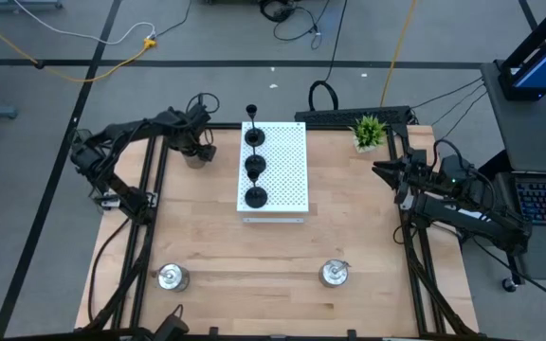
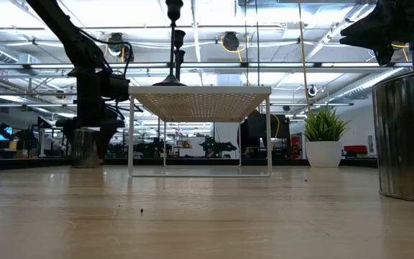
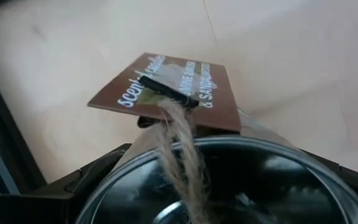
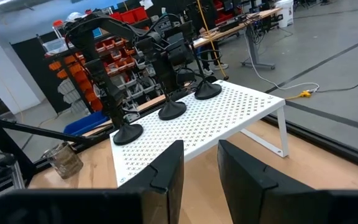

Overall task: Pick & Place candle stick holders
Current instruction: Put the top silver scented candle on the shelf

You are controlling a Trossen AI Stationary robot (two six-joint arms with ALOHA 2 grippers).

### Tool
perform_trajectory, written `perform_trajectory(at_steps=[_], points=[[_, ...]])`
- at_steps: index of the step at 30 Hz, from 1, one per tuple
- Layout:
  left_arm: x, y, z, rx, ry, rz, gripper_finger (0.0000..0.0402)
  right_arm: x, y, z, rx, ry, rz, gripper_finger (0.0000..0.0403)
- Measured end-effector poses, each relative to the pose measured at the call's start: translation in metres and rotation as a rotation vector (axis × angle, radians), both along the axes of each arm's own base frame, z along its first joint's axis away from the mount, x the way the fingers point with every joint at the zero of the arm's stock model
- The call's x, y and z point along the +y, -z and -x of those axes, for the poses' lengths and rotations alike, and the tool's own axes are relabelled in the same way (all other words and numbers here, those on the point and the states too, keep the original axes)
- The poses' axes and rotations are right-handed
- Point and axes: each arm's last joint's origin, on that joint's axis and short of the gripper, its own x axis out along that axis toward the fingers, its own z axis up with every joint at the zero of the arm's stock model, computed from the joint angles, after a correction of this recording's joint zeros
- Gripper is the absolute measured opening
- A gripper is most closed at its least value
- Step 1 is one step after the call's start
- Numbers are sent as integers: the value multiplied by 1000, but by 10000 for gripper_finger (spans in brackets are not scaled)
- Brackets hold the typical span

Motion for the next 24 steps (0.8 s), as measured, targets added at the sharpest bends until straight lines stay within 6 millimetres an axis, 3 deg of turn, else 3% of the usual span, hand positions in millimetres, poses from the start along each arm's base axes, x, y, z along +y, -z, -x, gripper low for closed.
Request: perform_trajectory(at_steps=[9, 17, 24], points=[[-31, -17, 1, 34, 50, 125, 357, 0, 0, 0, -38, 9, -111, 89], [-63, -51, 3, -33, 50, 134, 356, 0, 0, 0, -71, 17, -204, 89], [-93, -87, 3, -54, 48, 126, 356, 0, -5, 0, -117, 14, -181, 89]])
